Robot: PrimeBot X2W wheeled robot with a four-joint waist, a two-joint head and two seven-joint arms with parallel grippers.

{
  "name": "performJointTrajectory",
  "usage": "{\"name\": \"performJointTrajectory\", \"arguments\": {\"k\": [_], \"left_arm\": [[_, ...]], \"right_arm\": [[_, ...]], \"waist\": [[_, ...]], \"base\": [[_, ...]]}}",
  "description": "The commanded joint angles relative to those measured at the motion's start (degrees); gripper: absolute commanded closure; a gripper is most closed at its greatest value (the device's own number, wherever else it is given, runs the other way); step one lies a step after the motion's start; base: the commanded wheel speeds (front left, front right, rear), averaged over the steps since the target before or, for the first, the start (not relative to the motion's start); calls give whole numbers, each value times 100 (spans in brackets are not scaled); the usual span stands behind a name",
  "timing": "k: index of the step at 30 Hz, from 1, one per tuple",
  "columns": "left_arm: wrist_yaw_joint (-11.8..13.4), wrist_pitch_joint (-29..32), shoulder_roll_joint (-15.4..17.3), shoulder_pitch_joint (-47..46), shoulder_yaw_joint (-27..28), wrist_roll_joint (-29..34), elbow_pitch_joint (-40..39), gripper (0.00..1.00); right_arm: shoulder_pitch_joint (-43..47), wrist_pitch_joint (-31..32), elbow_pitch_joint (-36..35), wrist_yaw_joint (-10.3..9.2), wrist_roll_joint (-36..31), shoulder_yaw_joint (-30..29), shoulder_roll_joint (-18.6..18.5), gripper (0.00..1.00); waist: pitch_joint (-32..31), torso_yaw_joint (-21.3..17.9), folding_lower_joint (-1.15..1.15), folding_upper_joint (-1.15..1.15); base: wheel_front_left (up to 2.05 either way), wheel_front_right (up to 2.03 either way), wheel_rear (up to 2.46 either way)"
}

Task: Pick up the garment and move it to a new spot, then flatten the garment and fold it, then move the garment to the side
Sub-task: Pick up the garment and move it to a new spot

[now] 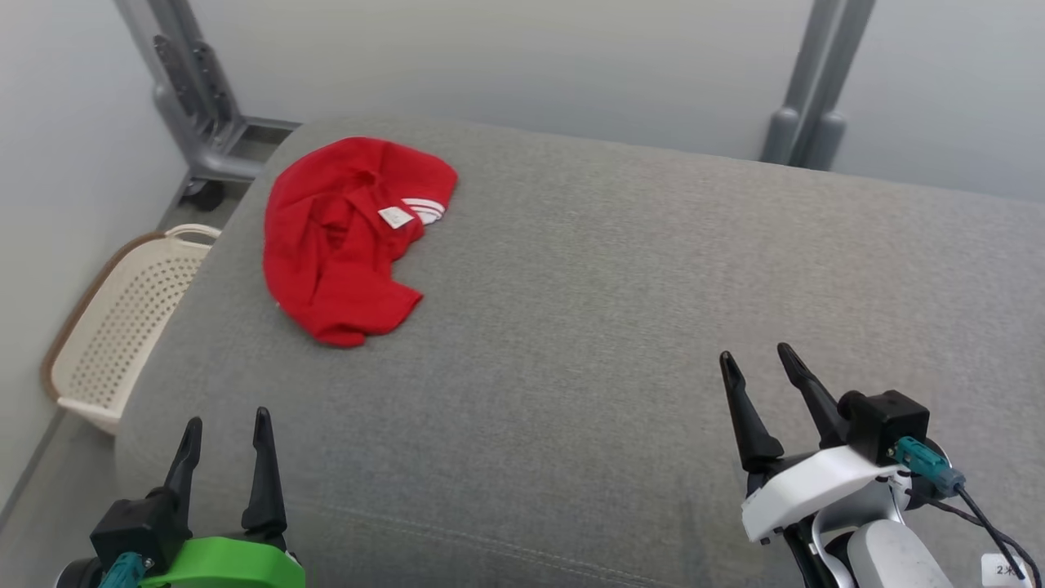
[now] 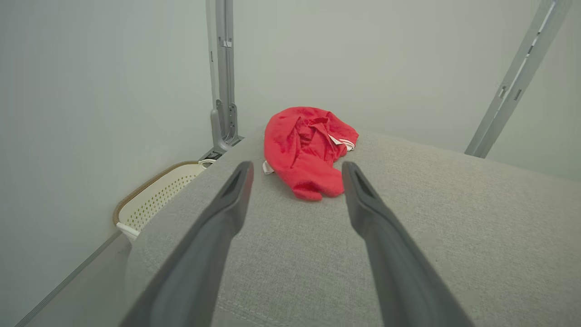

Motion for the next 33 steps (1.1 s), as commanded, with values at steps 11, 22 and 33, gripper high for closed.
{"name": "performJointTrajectory", "arguments": {"k": [11, 22, 33], "left_arm": [[138, 37, 74, 290, 57, -62, -238, 0], [57, 279, 467, -103, 236, -55, -554, 0], [-480, 1341, 1172, -2284, 354, -158, -296, 0]], "right_arm": [[-81, -90, 151, -6, 60, 92, -9, 0], [-171, -48, 101, -6, -53, -1, -13, 0], [-556, 79, -169, -6, -237, -90, -12, 0]], "waist": [[76, 1098, 0, 0], [202, 717, 0, 0], [773, -87, 0, 0]], "base": [[0, 0, 0], [0, 0, 0], [0, 0, 0]]}}
